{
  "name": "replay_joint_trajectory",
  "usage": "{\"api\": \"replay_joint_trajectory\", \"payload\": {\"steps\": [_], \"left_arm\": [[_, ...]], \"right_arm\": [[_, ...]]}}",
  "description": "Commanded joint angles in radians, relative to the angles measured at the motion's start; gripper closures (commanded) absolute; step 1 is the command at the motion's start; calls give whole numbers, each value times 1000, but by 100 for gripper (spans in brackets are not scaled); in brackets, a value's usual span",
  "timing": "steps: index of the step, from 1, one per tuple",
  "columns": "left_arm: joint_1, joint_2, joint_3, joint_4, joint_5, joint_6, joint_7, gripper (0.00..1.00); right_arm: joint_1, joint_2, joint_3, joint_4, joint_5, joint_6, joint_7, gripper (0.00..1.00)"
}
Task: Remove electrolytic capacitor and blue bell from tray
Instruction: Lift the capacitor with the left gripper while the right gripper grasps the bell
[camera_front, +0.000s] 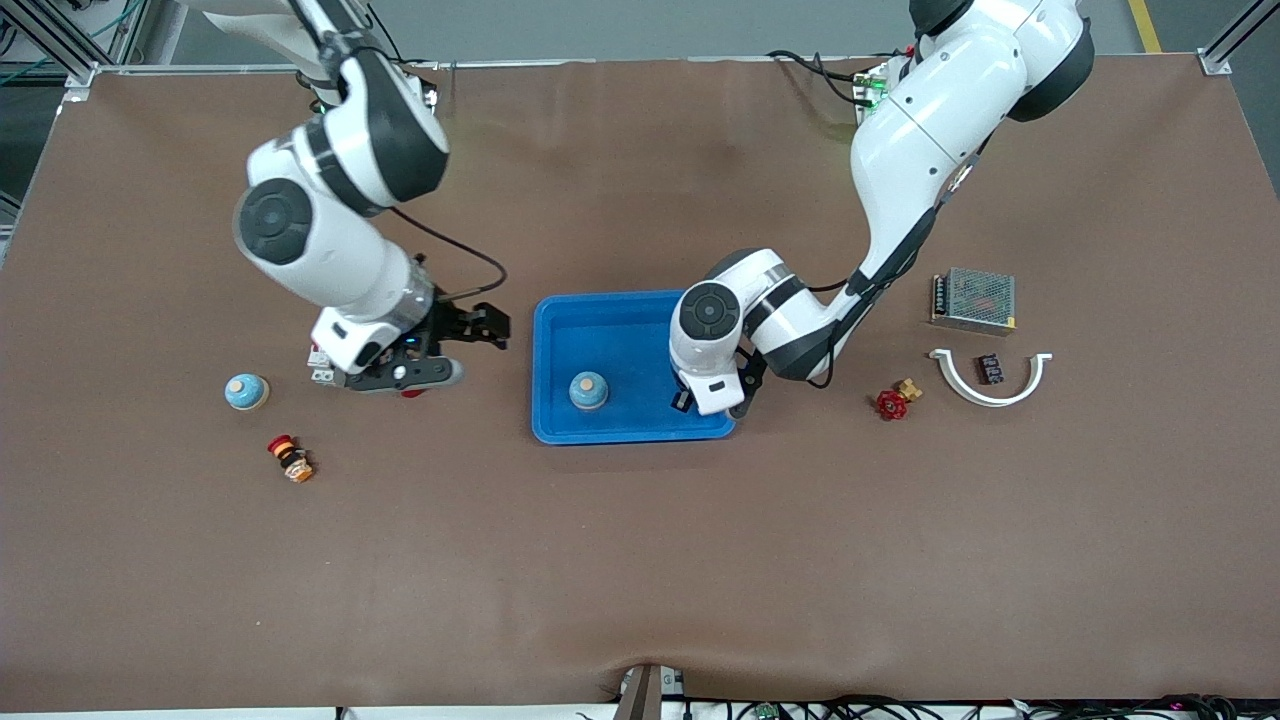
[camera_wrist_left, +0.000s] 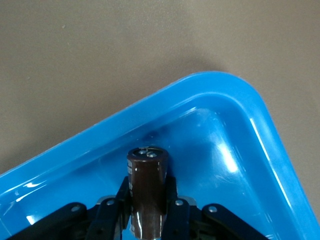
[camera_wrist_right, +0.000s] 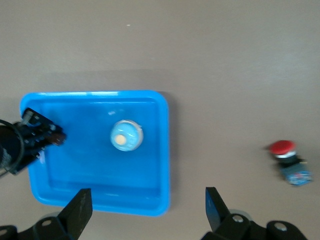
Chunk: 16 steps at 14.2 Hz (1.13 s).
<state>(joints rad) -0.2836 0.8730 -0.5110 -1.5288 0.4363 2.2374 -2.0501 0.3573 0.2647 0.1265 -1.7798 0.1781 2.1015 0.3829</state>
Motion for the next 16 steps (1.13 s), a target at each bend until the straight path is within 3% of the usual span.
{"api": "replay_joint_trajectory", "payload": {"steps": [1,5,11,16], "left_arm": [[-14,0,11,21,1,5,4,100],[-8,-25,9,45,5,-10,22,100],[49,-98,-10,48,-10,-145,128,100],[155,-172,-37,44,-11,-312,365,100]], "right_arm": [[72,37,-15,-18,17,93,106,0],[130,111,-19,-18,0,204,181,0],[193,235,-25,-17,-29,377,257,0],[226,315,-31,-10,-147,446,352,0]]}}
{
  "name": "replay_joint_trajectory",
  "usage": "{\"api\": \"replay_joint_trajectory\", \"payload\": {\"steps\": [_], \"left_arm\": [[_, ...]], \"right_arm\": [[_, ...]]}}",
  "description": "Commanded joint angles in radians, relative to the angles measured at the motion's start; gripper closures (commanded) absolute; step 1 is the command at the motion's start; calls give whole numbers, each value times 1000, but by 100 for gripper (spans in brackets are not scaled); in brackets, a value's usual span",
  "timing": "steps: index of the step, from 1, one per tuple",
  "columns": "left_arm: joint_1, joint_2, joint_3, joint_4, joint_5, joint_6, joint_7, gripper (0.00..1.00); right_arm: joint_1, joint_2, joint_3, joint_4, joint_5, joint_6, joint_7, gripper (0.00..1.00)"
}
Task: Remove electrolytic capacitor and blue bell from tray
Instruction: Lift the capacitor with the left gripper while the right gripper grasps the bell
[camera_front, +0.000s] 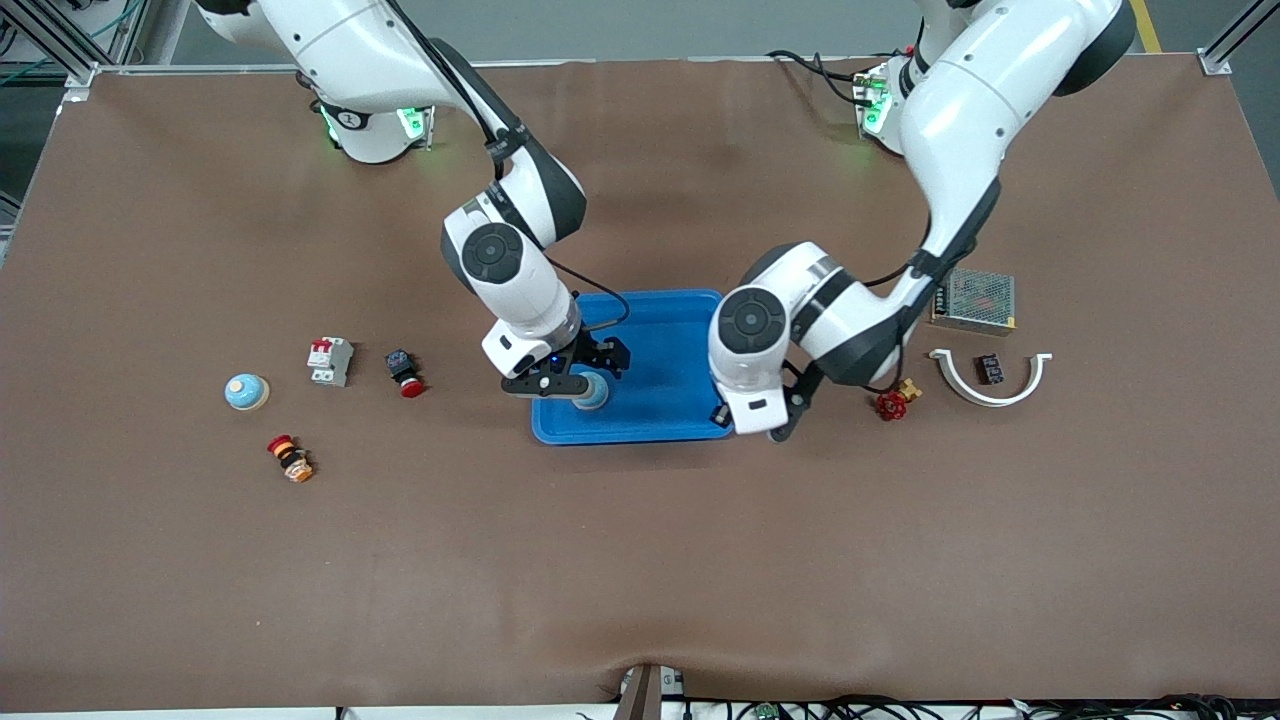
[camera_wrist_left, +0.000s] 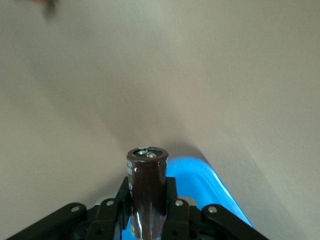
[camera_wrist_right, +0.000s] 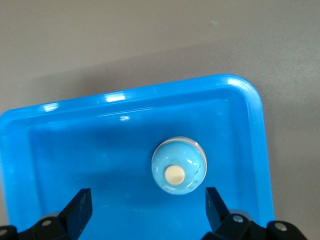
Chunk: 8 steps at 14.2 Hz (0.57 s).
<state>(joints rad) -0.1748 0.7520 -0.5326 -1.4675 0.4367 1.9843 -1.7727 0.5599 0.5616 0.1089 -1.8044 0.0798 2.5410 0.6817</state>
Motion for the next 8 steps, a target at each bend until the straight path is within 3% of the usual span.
{"api": "replay_joint_trajectory", "payload": {"steps": [1,4,8], "left_arm": [[64,-68,-15,-20,-16,-87,137,100],[135,-108,-17,-31,-42,-214,408,100],[253,-160,-23,-70,-52,-254,660,100]], "right_arm": [[28,26,-17,14,-80,8,71,0],[29,49,-20,17,-159,10,114,0],[32,84,-21,45,-170,22,122,0]]}}
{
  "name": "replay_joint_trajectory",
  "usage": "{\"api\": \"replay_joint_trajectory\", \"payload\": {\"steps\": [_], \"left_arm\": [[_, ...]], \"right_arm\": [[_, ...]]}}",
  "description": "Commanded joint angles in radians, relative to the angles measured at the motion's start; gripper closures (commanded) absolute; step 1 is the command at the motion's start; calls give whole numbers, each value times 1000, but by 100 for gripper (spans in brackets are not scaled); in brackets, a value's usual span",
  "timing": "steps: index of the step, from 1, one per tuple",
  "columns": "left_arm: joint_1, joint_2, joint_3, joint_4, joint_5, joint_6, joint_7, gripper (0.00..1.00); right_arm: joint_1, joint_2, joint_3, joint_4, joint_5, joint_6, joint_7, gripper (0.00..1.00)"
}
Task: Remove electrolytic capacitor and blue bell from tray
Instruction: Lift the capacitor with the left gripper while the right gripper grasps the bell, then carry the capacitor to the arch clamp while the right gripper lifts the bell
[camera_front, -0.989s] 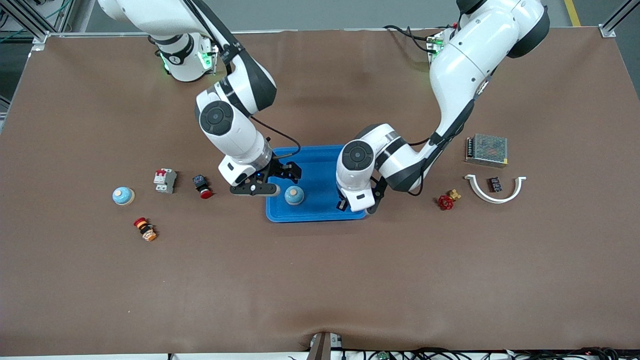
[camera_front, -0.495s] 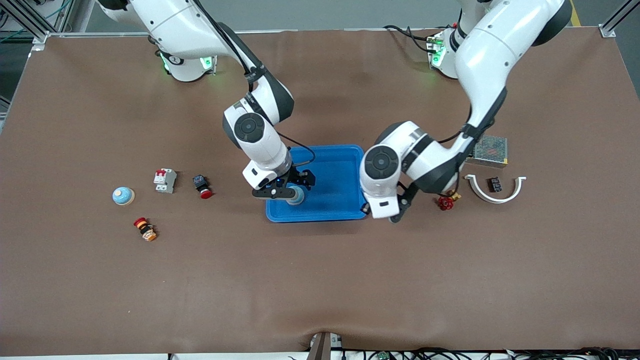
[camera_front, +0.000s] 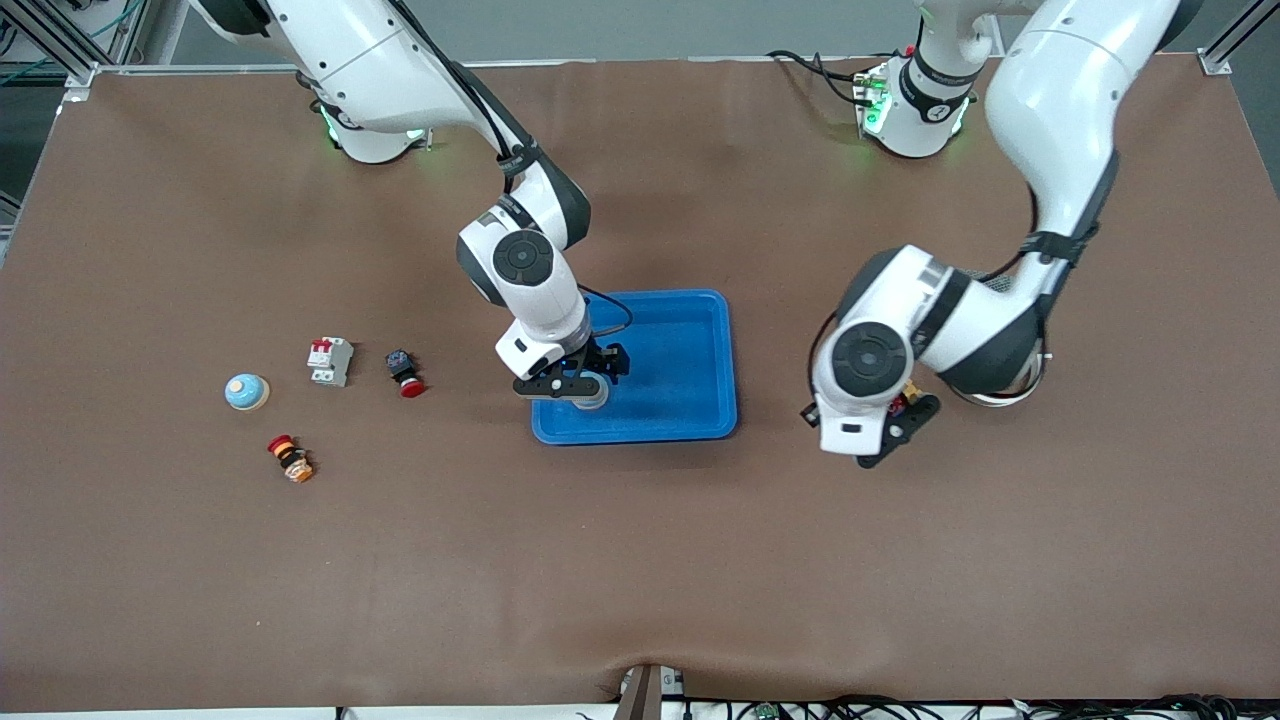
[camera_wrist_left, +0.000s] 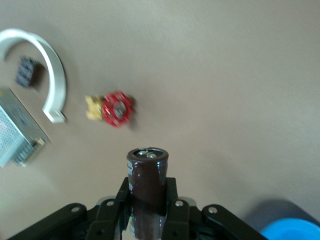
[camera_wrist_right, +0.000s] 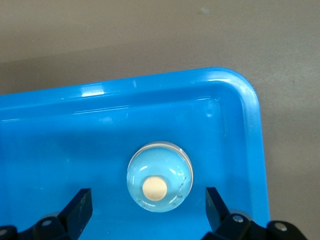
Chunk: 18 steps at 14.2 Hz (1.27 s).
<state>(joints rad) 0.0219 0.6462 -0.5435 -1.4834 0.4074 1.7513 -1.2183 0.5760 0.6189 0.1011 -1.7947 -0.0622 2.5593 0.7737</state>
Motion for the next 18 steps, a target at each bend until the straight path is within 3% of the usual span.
{"api": "replay_joint_trajectory", "payload": {"steps": [1,10,17,18], "left_arm": [[84,-56,-12,-55,-22,-35,167,100],[318,-40,-12,-63,-13,-39,672,100],[432,-10,-9,-153,77,129,878,100],[440,6,-9,-152,80,135,881,100]], "right_arm": [[16,34,-14,37,-28,5,30,0],[16,93,-21,43,-67,62,30,0],[16,101,-23,51,-71,61,30,0],[16,102,-23,52,-71,61,29,13]]}}
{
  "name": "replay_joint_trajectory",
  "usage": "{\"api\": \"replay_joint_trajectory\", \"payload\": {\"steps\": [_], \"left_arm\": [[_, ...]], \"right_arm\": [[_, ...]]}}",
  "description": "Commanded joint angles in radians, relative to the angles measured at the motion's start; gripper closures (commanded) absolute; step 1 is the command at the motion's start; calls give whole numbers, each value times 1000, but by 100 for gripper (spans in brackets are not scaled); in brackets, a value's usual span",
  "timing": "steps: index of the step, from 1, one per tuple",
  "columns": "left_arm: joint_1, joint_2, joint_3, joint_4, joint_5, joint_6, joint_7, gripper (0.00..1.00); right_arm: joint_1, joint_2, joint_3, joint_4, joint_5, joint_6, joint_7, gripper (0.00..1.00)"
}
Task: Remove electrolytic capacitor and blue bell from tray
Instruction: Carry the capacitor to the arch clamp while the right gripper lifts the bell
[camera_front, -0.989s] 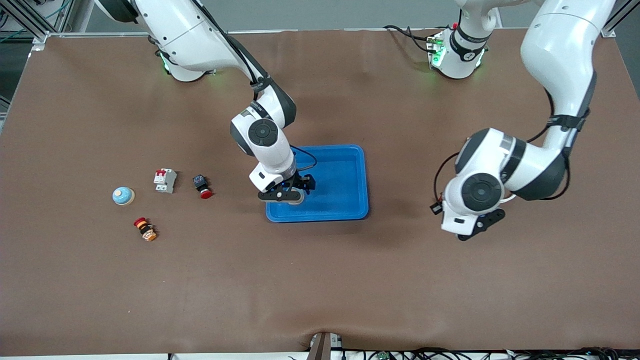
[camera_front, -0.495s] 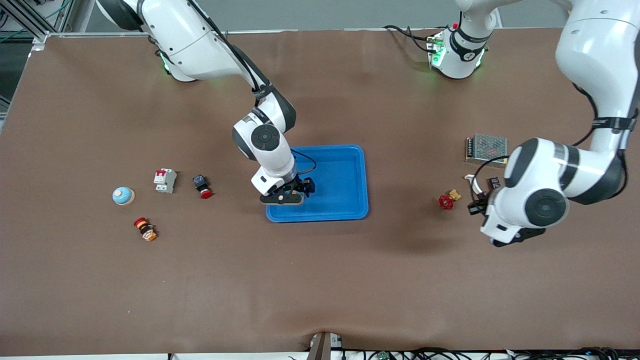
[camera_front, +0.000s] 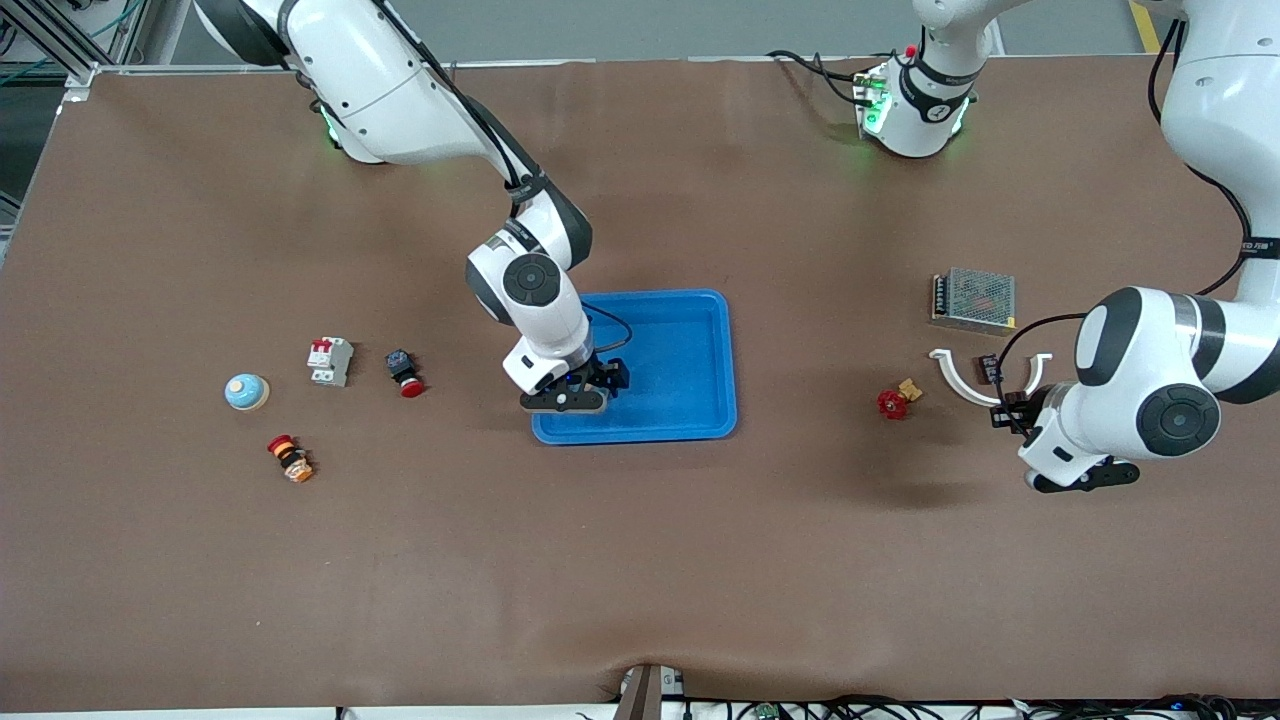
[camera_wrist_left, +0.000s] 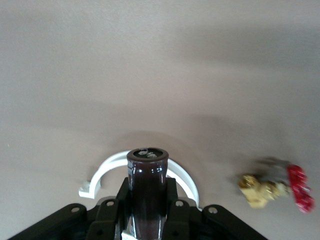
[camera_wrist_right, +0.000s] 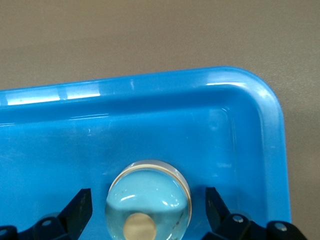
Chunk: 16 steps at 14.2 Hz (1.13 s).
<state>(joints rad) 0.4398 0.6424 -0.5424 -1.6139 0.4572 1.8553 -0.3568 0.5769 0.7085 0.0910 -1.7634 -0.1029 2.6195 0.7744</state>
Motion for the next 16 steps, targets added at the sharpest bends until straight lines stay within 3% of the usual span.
{"api": "replay_joint_trajectory", "payload": {"steps": [1,4,11,16], "left_arm": [[22,19,-10,-21,32,45,24,100],[34,43,-5,-26,34,94,32,100],[34,88,15,-29,76,185,47,100],[45,95,16,-76,93,238,45,100]], "right_arm": [[14,14,-13,21,-31,0,28,30],[14,16,-13,22,-31,0,29,53],[8,-3,-11,30,-29,-22,13,61],[-35,-134,-5,48,-23,-235,-153,61]]}}
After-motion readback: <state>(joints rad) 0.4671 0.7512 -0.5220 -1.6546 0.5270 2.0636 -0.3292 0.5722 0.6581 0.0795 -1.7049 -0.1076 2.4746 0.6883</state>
